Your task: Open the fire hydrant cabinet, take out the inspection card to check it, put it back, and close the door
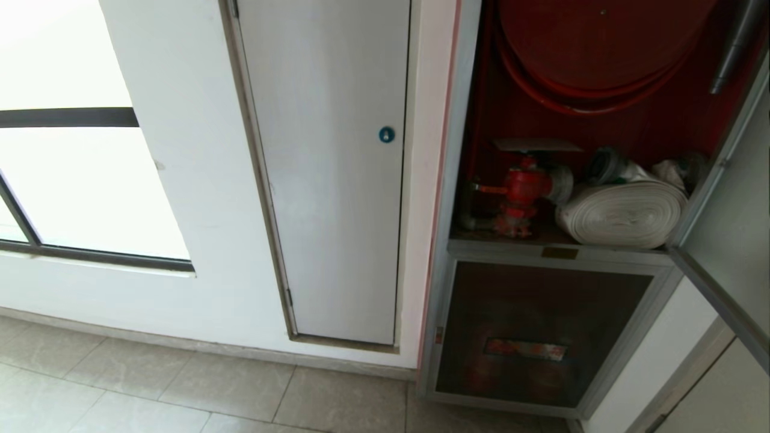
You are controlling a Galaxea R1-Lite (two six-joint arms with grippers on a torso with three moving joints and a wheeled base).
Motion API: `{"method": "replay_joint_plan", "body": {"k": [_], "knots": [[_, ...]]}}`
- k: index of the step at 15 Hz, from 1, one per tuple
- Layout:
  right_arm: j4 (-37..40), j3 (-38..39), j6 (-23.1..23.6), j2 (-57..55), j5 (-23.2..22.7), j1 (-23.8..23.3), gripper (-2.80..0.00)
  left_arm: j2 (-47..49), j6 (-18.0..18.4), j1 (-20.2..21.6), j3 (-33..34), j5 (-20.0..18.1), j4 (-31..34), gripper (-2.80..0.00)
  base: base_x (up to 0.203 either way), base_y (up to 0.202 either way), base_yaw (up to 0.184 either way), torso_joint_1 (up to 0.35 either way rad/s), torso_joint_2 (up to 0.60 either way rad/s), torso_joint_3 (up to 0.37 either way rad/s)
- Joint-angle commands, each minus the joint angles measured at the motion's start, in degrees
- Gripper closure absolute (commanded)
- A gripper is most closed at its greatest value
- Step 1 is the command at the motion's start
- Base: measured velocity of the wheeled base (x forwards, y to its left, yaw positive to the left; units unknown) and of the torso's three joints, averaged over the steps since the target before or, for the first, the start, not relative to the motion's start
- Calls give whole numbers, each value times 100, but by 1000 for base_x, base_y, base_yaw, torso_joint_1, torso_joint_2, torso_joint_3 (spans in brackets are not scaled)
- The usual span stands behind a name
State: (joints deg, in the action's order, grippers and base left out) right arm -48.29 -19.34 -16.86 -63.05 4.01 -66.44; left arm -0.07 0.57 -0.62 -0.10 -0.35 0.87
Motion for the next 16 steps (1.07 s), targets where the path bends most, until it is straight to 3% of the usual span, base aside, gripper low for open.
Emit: {"method": "replay_joint_plan", "body": {"k": [1, 9, 12, 16], "knots": [[-30, 183, -5, 288, -6, 223, 0, 7, -3, 1, 1, 0, 1, 0, 0, 0, 0, 0, 0, 0], [-36, 625, 29, 1072, -5, 1359, 0, 7, -1, 1, 1, 0, 1, 0, 0, 0, 0, 0, 0, 0], [-32, 774, 56, 1223, 9, 2248, 0, 7, 3, 1, 1, 0, 1, 0, 0, 0, 0, 0, 0, 0], [-28, 791, 68, 1376, -3, 3766, 0, 7, 2, 1, 1, 0, 1, 0, 0, 0, 0, 0, 0, 0]]}}
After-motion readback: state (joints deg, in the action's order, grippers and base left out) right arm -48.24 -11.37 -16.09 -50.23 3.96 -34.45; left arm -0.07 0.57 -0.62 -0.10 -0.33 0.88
